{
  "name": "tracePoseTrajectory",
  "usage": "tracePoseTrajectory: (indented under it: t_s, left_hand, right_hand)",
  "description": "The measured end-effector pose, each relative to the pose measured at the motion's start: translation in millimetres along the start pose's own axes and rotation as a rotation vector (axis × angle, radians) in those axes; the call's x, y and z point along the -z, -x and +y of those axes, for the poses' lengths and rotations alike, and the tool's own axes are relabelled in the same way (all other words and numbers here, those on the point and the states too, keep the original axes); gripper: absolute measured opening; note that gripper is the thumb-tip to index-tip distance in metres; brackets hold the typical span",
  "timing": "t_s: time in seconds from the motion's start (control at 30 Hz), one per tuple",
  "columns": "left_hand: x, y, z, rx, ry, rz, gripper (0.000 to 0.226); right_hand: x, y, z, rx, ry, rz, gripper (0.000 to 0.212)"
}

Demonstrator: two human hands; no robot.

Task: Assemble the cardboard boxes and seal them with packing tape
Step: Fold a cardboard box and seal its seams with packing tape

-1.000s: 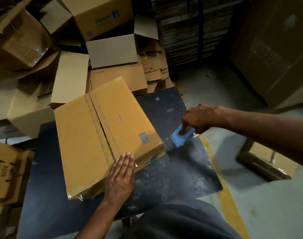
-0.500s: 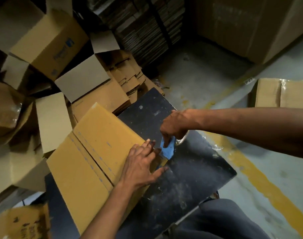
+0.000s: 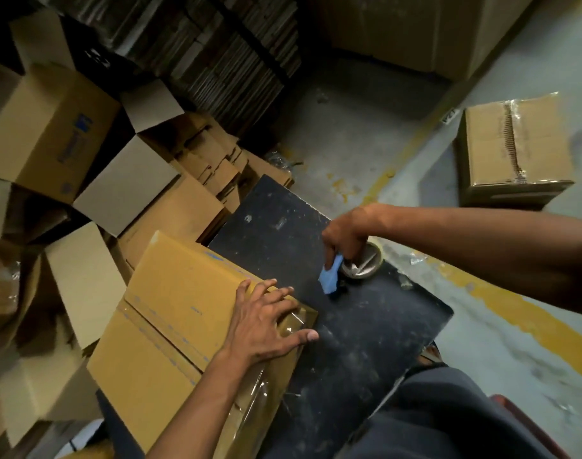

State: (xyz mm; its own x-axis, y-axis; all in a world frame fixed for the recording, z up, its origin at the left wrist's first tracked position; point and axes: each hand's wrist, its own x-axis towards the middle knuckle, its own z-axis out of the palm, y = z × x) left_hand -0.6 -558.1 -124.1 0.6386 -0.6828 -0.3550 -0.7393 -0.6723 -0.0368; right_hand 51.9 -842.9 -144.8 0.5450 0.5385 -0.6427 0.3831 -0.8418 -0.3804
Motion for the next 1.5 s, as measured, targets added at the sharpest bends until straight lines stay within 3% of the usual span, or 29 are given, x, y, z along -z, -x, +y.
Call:
tracePoseTrajectory:
  t_s: [0.13,0.23,0.33,0.4,0.57,0.7,0.8,0.93,1.03,1.13,1.33,1.5]
  left_hand:
    - [10.5,-12.0,-0.2,0.006,0.047,-0.124,0.104]
    - [8.8,-6.1,-8.9,-0.018,0.217,0.022,0.092]
    - [-1.9,5.3,-15.1,-0.086,0.213,0.107,0.078]
    - [-3.7,6.2,-15.3,-0.084,0.175,0.067,0.077]
    - [9.0,-16.7,-10.0,-0.066,0.0,-0.162,0.094]
    - [1.9,-15.0,-20.6,0.015,0.102,-0.014,0.079]
    - [-12.2,-6.2,-24.7,-0.012,0.135,0.111,0.061]
    - [-21.5,-3.1,-24.3,-0.027,0.167,0.169,0.063]
    - [-27.1,-4.6,-26.5,-0.051,0.205,0.248,0.054]
    - [-30.8,-6.0,-26.1,-0.051,0.209,0.3,0.053]
    - [-42.9,-12.6,-30.0,-0.058,0.2,0.326,0.066]
    - [-46.9,-11.5,-31.1,-0.079,0.204,0.352,0.065]
  right_hand:
    - [-15.1,-13.8,20.5,-0.029,-0.267,0.044,0.065]
    - [-30.4,-28.9,29.3,-0.042,-0.391,0.053,0.068]
    - [-50.5,-50.6,36.6,-0.014,-0.456,0.1,0.06]
    - [-61.9,-67.4,36.6,-0.013,-0.452,0.12,0.065]
    - [-60.2,-62.2,13.9,-0.07,-0.282,0.219,0.053]
    - [-70.3,-43.6,-2.4,-0.207,-0.199,0.45,0.046]
    - [-76.6,-22.6,-20.8,-0.238,-0.497,0.755,0.058]
    - [-108.5,-11.7,-71.8,-0.183,-0.948,1.132,0.062]
    - [-143.7,-16.3,-134.6,-0.099,-1.236,1.121,0.064]
    - [-173.2,-35.9,-190.5,-0.099,-1.371,1.126,0.084]
    - [-203.4,-95.4,-255.6,-0.143,-1.238,1.355,0.089]
    - [-213.8,-105.1,-264.7,-0.335,-1.05,1.423,0.086]
